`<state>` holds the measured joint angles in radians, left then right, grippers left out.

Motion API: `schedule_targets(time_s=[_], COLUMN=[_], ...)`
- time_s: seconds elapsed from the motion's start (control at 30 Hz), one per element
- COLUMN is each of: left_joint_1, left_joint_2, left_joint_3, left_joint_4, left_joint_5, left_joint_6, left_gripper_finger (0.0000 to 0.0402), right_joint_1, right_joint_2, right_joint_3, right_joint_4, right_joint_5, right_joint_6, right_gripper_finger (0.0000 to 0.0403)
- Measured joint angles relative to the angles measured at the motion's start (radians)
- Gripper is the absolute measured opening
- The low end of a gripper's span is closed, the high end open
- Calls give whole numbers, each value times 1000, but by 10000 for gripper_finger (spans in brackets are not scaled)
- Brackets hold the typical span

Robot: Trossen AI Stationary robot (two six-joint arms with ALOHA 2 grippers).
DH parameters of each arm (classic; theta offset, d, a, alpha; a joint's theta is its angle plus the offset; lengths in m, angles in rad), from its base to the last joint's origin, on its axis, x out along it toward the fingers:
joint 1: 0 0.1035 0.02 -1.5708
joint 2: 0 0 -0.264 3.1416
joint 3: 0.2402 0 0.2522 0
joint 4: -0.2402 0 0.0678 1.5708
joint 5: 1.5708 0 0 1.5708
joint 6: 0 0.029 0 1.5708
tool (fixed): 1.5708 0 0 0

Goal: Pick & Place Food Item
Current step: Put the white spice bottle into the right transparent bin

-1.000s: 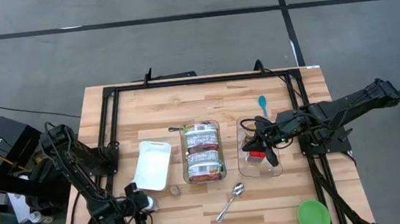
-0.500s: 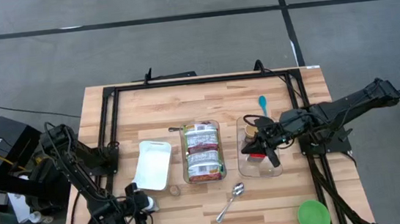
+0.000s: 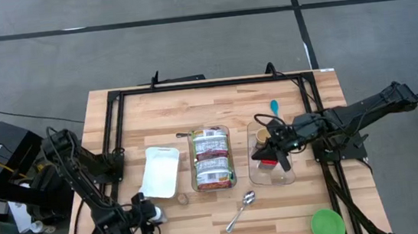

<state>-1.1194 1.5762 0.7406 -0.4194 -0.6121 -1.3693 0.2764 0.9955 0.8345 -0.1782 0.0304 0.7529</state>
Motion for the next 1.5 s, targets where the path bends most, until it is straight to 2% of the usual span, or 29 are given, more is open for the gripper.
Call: schedule_targets(time_s=[0.17,0.47,0.67,0.9,1.03,1.2,1.37,1.5], left_joint_1=[1,46,114,273,389,555,693,771], left_joint_2=[-77,-288,-409,-504,-530,-519,-458,-366], left_joint_3=[0,0,0,2,2,2,16,82], left_joint_4=[16,119,230,373,413,422,420,422], left_joint_5=[-6,-14,-16,-6,75,251,426,540], left_joint_6=[-1,14,194,472,577,607,632,674], left_gripper_finger=[194,194,195,201,195,195,196,194], right_joint_1=[-11,-18,-18,-25,-37,-37,-37,-50], right_joint_2=[0,0,9,49,89,153,190,181], right_joint_3=[0,0,0,-1,0,0,0,-1], right_joint_4=[0,-1,0,5,4,8,6,6], right_joint_5=[1,4,4,4,4,4,4,-1], right_joint_6=[144,155,156,52,27,17,-31,-87], right_gripper_finger=[0,0,0,0,0,0,0,0])
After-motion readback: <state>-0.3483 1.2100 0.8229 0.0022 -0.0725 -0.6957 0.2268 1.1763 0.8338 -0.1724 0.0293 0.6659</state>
